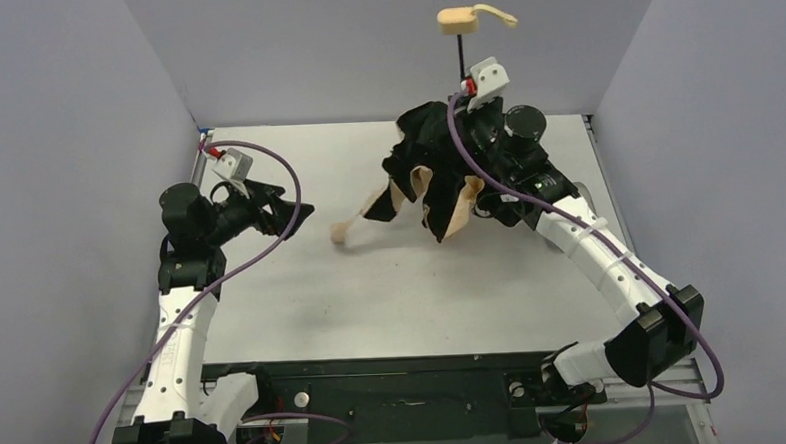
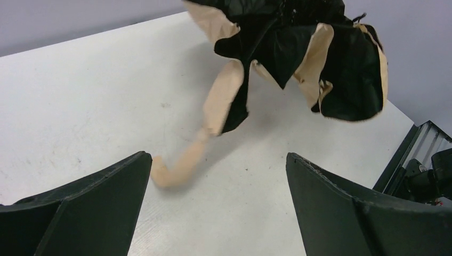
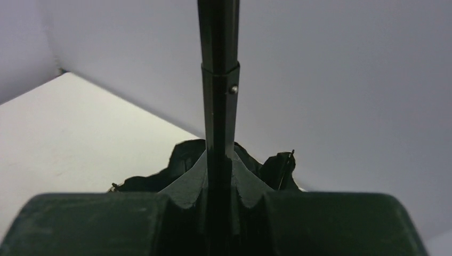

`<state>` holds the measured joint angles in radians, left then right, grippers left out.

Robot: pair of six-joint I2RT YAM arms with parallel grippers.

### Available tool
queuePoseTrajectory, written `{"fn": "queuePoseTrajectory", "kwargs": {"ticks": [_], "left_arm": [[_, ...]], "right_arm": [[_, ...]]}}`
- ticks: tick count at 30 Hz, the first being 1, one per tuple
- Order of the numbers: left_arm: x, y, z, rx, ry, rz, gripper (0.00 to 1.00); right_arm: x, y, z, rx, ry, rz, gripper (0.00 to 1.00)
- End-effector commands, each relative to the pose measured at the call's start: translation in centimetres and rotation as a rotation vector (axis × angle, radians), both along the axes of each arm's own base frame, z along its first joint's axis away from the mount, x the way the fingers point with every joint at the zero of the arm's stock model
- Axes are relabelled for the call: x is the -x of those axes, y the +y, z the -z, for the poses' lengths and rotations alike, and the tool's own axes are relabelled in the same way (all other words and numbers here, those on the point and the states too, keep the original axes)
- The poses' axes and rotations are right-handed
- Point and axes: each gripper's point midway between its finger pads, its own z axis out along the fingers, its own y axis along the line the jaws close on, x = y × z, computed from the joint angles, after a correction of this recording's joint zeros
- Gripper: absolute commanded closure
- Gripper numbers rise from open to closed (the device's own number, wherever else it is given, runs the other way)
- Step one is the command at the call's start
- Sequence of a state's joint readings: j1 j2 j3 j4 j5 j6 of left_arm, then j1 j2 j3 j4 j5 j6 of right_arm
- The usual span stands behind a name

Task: Open the umbrella

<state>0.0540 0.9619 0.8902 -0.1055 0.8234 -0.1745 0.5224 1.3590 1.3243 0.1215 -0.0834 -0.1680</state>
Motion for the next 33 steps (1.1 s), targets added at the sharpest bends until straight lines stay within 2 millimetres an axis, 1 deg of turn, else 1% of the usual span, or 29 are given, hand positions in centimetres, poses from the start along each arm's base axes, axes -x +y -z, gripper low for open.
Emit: {"fn": "queuePoseTrajectory", "kwargs": {"ticks": [1,2,3,4,5,6,7,8,9,10,11,12,13,14,15,16,17,18,19,20,21,22,23,25,27,28,29,30,33], "left_arm": [[-0.4,0.3,-2.1,-0.027,-0.089,-0.015,0.03],[-0.5,0.4,-2.1,-0.029,-0.088,-0.022,0.03],[-0.7,0.5,-2.3,-0.031,-0.085,-0.029,0.03],[-0.8,0.5,-2.3,-0.034,-0.083,-0.030,0.03],[-1.0,0.6,-2.5,-0.035,-0.079,-0.032,0.03],[-1.1,0.6,-2.6,-0.036,-0.077,-0.033,0.03],[-1.2,0.6,-2.9,-0.036,-0.077,-0.028,0.03],[-1.2,0.5,-3.2,-0.043,-0.089,-0.023,0.03],[-1.1,0.4,-3.2,-0.045,-0.087,-0.011,0.03],[-1.0,0.3,-3.4,-0.050,-0.098,-0.004,0.03],[-0.7,0.1,-3.7,-0.053,-0.110,0.012,0.03],[-0.6,-0.1,-3.8,-0.068,-0.130,0.021,0.03],[0.0,-0.6,-4.1,-0.076,-0.148,0.041,0.03],[0.3,-0.7,-4.3,-0.099,-0.176,0.050,0.03],[1.0,-1.9,-4.4,-0.106,-0.190,0.091,0.03],[1.4,-2.3,-4.3,-0.145,-0.225,0.114,0.03],[2.0,-3.5,-4.3,-0.159,-0.241,0.154,0.03],[2.3,-3.9,-4.3,-0.189,-0.270,0.174,0.03],[3.0,-5.3,-4.3,-0.197,-0.288,0.224,0.03],[3.3,-5.9,-4.3,-0.216,-0.315,0.250,0.03],[3.9,-7.0,-4.3,-0.222,-0.334,0.294,0.03],[3.9,-7.4,-4.1,-0.249,-0.364,0.306,0.03],[4.4,-8.4,-4.1,-0.256,-0.383,0.333,0.03],[4.2,-9.5,-3.9,-0.279,-0.417,0.344,0.03],[3.6,-10.7,-3.5,-0.308,-0.428,0.348,0.03],[3.1,-11.5,-3.3,-0.320,-0.417,0.346,0.01],[2.9,-12.0,-3.2,-0.325,-0.411,0.347,0.02],[2.5,-12.9,-3.1,-0.331,-0.405,0.338,0.07],[1.4,-14.3,-2.9,-0.318,-0.385,0.293,0.12]], "right_arm": [[-3.0,-3.0,-6.2,-0.147,-0.156,0.132,1.00],[-2.8,-2.6,-7.3,-0.165,-0.175,0.116,1.00],[-2.4,-1.1,-7.6,-0.180,-0.182,0.083,1.00],[-2.0,-0.3,-8.0,-0.187,-0.189,0.063,1.00],[-0.6,1.6,-8.2,-0.198,-0.188,0.012,1.00],[0.4,2.7,-8.3,-0.201,-0.186,-0.030,1.00],[2.1,4.2,-8.2,-0.215,-0.178,-0.083,1.00],[2.8,4.8,-8.1,-0.223,-0.170,-0.108,1.00],[3.5,5.2,-7.6,-0.231,-0.145,-0.128,1.00],[3.4,5.0,-7.2,-0.231,-0.132,-0.116,1.00],[2.7,4.3,-6.4,-0.220,-0.119,-0.083,1.00],[1.8,3.2,-6.1,-0.230,-0.111,-0.025,1.00],[0.3,1.5,-5.9,-0.237,-0.106,0.029,1.00],[-0.8,0.5,-5.6,-0.248,-0.092,0.065,1.00],[-1.0,0.3,-5.9,-0.252,-0.090,0.070,1.00],[-0.8,0.6,-5.7,-0.256,-0.076,0.058,1.00],[-0.6,1.0,-5.7,-0.266,-0.064,0.040,1.00],[0.1,2.0,-5.4,-0.274,-0.041,0.004,1.00],[0.6,2.8,-4.6,-0.266,-0.022,-0.023,1.00],[1.6,3.7,-4.8,-0.273,-0.023,-0.064,1.00],[1.9,4.1,-3.8,-0.266,-0.007,-0.075,1.00],[2.5,4.5,-4.0,-0.274,-0.006,-0.094,1.00],[2.7,4.7,-3.8,-0.272,-0.003,-0.102,1.00],[3.2,5.0,-4.0,-0.268,-0.010,-0.112,1.00],[3.7,5.1,-4.5,-0.267,-0.026,-0.116,1.00],[4.1,5.2,-4.7,-0.263,-0.031,-0.122,1.00],[4.2,5.3,-4.7,-0.261,-0.033,-0.121,1.00],[4.6,5.6,-4.7,-0.256,-0.035,-0.129,1.00],[5.4,6.2,-4.9,-0.259,-0.040,-0.145,1.00]]}}
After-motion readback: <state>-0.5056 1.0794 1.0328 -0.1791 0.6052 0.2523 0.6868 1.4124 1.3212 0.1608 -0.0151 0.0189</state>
